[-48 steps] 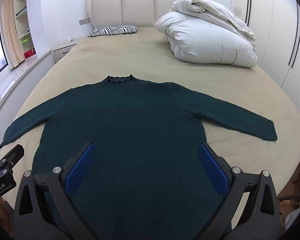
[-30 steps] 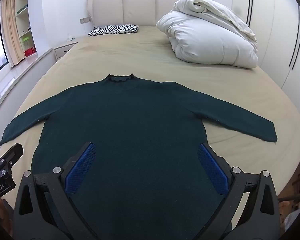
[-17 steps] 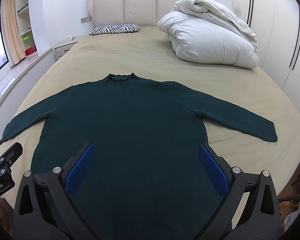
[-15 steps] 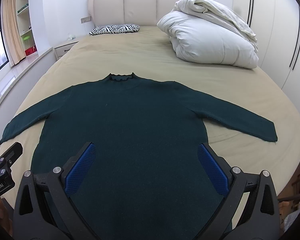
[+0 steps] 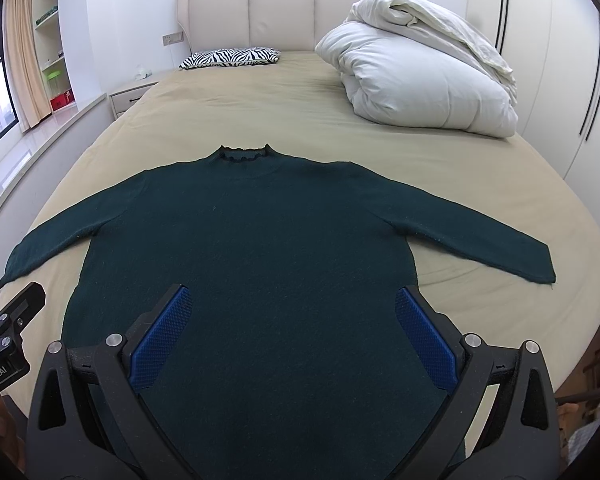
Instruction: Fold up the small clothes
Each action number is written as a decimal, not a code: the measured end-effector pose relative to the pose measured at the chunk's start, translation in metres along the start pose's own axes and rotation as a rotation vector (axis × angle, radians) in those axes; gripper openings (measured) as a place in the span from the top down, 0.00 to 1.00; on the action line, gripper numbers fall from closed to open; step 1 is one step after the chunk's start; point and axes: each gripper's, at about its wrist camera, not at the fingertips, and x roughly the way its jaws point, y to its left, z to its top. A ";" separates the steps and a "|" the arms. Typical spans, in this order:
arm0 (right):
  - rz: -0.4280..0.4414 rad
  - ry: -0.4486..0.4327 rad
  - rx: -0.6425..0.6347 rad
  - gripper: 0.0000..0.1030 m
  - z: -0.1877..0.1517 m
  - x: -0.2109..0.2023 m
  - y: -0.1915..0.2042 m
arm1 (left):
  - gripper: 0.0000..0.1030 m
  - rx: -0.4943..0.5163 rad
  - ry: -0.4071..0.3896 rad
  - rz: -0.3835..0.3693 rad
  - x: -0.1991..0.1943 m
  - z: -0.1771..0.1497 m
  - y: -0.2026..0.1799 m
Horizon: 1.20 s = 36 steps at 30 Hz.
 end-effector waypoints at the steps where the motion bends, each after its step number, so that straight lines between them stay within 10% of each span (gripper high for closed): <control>1: 0.000 0.000 0.000 0.00 0.000 0.000 0.000 | 0.00 0.001 0.000 0.000 0.000 0.000 0.000; 36: 0.000 0.004 -0.003 0.00 0.000 0.001 0.002 | 0.00 0.002 -0.003 0.004 0.000 -0.001 0.002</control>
